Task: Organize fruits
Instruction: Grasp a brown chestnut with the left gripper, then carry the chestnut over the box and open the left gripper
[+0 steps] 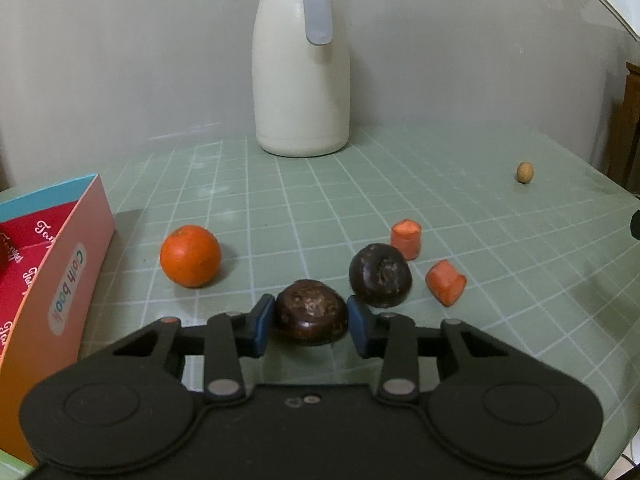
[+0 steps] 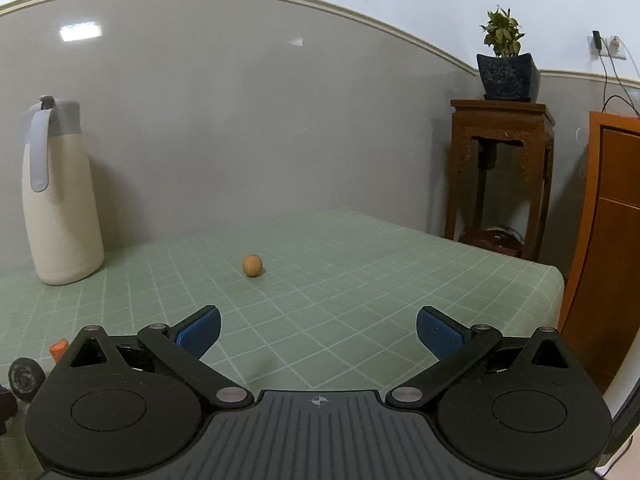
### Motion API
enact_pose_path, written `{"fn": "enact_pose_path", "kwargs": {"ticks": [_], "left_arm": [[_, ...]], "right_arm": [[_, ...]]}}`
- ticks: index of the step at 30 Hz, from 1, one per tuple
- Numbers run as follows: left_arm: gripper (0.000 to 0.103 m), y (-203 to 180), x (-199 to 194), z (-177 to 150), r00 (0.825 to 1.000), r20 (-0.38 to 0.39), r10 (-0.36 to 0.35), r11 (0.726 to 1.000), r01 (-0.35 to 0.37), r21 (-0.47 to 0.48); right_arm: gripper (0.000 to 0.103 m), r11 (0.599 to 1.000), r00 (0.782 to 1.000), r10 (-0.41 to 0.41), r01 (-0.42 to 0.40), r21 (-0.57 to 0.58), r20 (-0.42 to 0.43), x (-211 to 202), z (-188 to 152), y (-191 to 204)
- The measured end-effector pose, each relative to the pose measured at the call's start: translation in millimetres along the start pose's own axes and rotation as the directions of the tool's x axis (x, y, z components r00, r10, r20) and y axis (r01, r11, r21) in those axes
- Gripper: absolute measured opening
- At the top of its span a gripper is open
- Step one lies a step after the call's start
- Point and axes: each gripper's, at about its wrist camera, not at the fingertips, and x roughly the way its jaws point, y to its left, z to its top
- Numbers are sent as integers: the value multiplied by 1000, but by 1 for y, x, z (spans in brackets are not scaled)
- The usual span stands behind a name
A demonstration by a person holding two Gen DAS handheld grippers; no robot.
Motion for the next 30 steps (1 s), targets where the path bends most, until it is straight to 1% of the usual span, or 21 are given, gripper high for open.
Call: {"fn": "enact_pose_path", "kwargs": {"ticks": [8,12,17,20,24,28,30], "left_arm": [[30,6,-17,3,998,62,24,1000,-23,-18],[30,13,-29,4,993,103,64,998,-61,-30],[30,26,-47,6,975,164,148,989,-142,-51],[30,38,-57,7,964,183,193,981,-183,-70],[30,57,-66,7,952,183,246,967,-229,-108],[30,80,-76,3,933,171,316,944,-292,-153],[30,92,-77,2,925,151,349,930,-321,-180]], "right_arm": [[103,1000,1000,17,-17,-10,2,-1,-3,5],[103,999,1000,20,-20,-26,8,-1,-5,9],[103,998,999,38,-37,-55,21,-4,-9,18],[103,996,998,55,-53,-74,26,-6,-11,25],[103,992,996,83,-80,-97,27,-8,-15,37],[103,987,993,114,-109,-121,29,-10,-18,48],[103,983,991,130,-125,-133,26,-11,-21,55]]}}
